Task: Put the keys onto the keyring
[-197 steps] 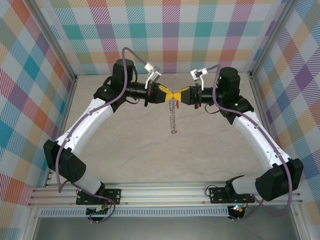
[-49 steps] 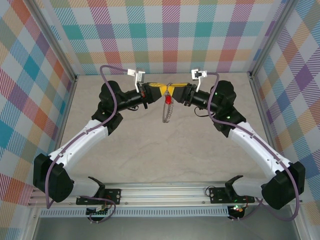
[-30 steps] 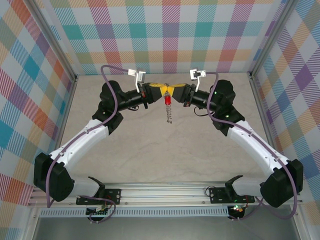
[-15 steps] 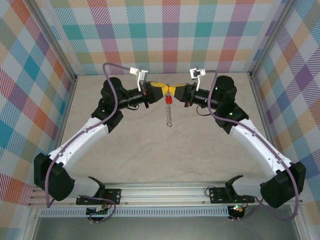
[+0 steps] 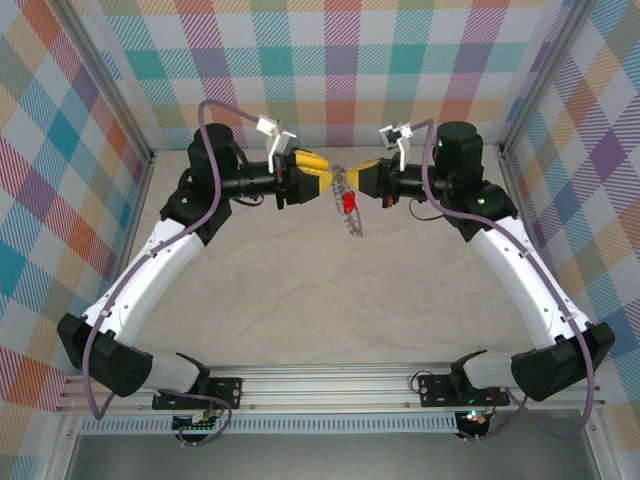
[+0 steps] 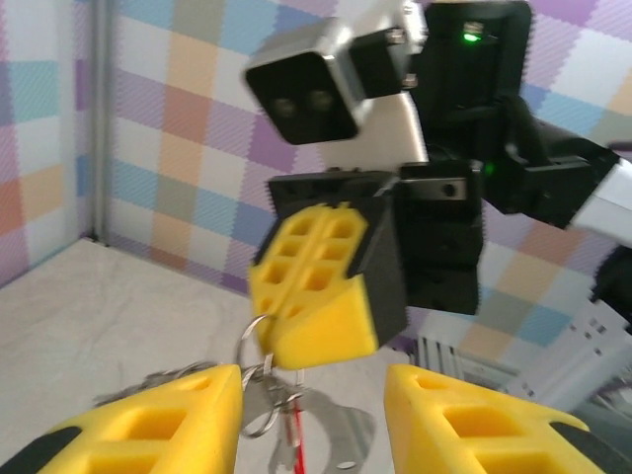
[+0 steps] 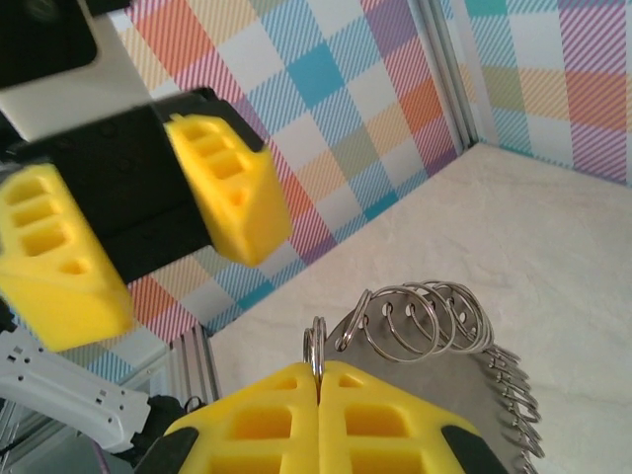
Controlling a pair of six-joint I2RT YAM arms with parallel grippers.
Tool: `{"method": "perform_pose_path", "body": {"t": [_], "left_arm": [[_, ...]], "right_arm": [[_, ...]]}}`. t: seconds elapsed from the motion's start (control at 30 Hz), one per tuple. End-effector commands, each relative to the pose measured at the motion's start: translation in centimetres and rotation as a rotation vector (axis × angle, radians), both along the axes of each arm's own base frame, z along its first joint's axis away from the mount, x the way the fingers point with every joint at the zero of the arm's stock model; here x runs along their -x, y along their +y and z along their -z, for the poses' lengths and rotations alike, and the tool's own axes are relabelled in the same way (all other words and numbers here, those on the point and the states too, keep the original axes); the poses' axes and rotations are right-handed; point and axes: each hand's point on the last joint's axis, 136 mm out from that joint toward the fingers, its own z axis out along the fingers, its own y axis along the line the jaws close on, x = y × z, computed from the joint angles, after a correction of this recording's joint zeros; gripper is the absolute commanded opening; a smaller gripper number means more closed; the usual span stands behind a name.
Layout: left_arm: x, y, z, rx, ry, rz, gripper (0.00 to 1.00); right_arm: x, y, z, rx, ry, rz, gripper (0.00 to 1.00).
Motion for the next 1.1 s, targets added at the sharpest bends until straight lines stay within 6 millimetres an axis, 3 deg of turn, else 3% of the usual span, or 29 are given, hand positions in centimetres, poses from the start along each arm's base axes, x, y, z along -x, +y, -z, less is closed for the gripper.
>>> {"method": "perform_pose_path", "body": {"t": [0.0, 0.43, 0.73, 1.07], "left_arm": [[1.6, -0.4, 1.0, -0.046, 0.021, 0.143, 0.41], [1.3, -2.1, 3.1, -0.073, 0.104, 0.237, 0.37], [-0.5, -2.2, 4.1, -0.097, 0.115, 0.137, 0.37], [-2.6, -2.3, 3.9, -0.068, 0.098, 0.050, 0.36]], "right_arm": [[0.6, -0.1, -0.5, 0.013, -0.029, -0.040, 0.00], [-0.2, 0.2, 1.2, 0.011, 0.008, -0.033, 0.00], [0.0, 0.3, 1.1, 0.001, 0.009, -0.043, 0.00], [0.6, 0.2, 0.7, -0.008, 0.000, -0.059, 0.00]]}}
